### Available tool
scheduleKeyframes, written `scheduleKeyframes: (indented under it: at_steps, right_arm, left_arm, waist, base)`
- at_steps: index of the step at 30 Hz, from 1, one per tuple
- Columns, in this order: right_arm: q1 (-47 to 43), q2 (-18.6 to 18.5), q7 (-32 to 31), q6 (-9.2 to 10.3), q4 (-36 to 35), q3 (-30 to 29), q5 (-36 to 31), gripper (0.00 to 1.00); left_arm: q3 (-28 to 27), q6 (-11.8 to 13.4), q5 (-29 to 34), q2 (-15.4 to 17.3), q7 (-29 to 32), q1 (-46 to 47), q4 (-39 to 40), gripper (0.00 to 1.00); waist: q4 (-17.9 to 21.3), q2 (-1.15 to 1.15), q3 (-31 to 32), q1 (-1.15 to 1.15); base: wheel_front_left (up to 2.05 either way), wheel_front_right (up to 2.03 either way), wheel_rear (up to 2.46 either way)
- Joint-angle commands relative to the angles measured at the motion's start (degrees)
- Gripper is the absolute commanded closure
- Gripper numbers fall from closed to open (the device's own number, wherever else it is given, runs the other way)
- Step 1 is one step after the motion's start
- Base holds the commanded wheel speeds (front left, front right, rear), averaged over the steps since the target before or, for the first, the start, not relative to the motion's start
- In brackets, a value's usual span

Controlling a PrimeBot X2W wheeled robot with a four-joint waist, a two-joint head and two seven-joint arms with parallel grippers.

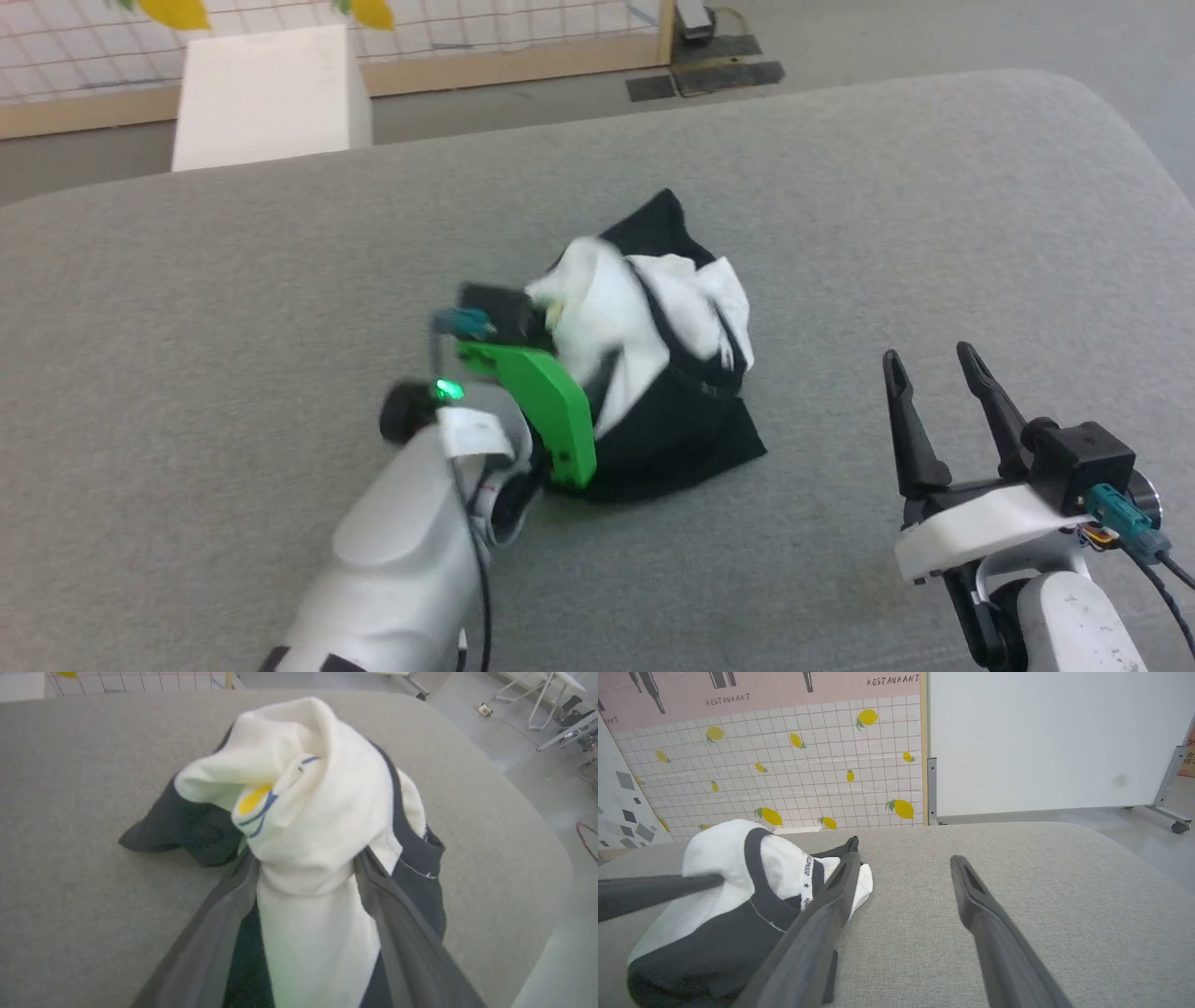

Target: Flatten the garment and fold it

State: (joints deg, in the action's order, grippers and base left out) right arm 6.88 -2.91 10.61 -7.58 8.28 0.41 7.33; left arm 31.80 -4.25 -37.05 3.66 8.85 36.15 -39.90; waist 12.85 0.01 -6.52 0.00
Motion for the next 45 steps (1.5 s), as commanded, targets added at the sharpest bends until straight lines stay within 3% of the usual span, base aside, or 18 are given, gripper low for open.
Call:
scheduleKeyframes:
  at_steps: [1,5,7,13,17,18,24,32,38,45]
  right_arm:
    - [0.3,0.0,0.3,0.09,0.1,0.0,0.3,0.0]
    - [-0.2,0.0,0.1,0.09,-0.1,-0.4,-0.1,0.0]
    - [-0.4,0.0,-0.1,0.09,-0.4,-0.7,-0.4,0.0]
    - [-1.2,0.0,-1.0,0.09,-2.0,-0.9,-1.9,0.0]
    - [-1.8,0.0,-1.8,0.09,-2.9,-0.9,-2.4,0.0]
    - [-2.3,0.0,-2.3,0.09,-3.3,-0.9,-2.6,0.0]
    - [-3.7,0.0,-4.3,0.09,-4.1,-0.9,-3.1,0.0]
    - [-3.7,0.0,-8.5,0.09,-2.5,-2.4,-3.0,0.0]
    - [0.1,0.0,-19.3,0.09,6.2,-3.4,-2.5,0.0]
    - [6.0,0.0,-26.0,0.09,17.1,-0.5,-1.3,0.0]
  left_arm:
    - [-1.2,0.0,0.7,1.1,-5.0,-0.7,2.1,0.0]
    - [-4.2,2.7,3.8,4.4,-18.9,-3.0,7.5,0.0]
    - [-5.4,4.3,5.4,5.9,-22.2,-4.6,10.1,0.0]
    - [-11.1,7.5,11.3,9.6,-23.8,-11.4,20.5,0.0]
    - [-16.1,8.6,15.3,10.2,-23.8,-18.3,27.2,0.0]
    - [-19.6,8.6,17.4,9.8,-23.8,-23.0,30.5,0.0]
    - [-25.4,6.7,21.1,6.5,-23.8,-30.8,34.7,0.0]
    - [-28.6,3.9,23.5,3.4,-23.8,-31.7,34.8,0.0]
    - [-29.9,2.0,24.9,1.7,-23.8,-30.7,34.2,0.0]
    - [-30.5,0.6,26.1,0.5,-23.8,-29.5,34.2,0.0]
  waist:
    - [-1.8,-0.01,1.2,0.0]
    - [-3.6,-0.01,2.2,0.0]
    - [-4.5,-0.01,2.5,0.0]
    - [-6.4,-0.01,2.9,0.0]
    - [-7.1,-0.01,3.2,0.0]
    - [-7.5,-0.01,3.3,0.0]
    - [-9.5,-0.01,3.4,0.0]
    - [-10.7,-0.01,3.2,0.0]
    - [-11.5,-0.01,2.1,0.0]
    - [-13.0,-0.01,-0.2,0.0]
  base:
    - [0.0,0.0,0.0]
    - [0.0,0.0,0.0]
    - [0.0,0.0,0.0]
    - [0.0,0.0,0.0]
    - [0.0,0.0,0.0]
    - [0.0,0.0,0.0]
    - [0.0,0.0,0.0]
    - [0.0,0.0,0.0]
    - [0.0,0.0,0.0]
    - [0.0,0.0,0.0]
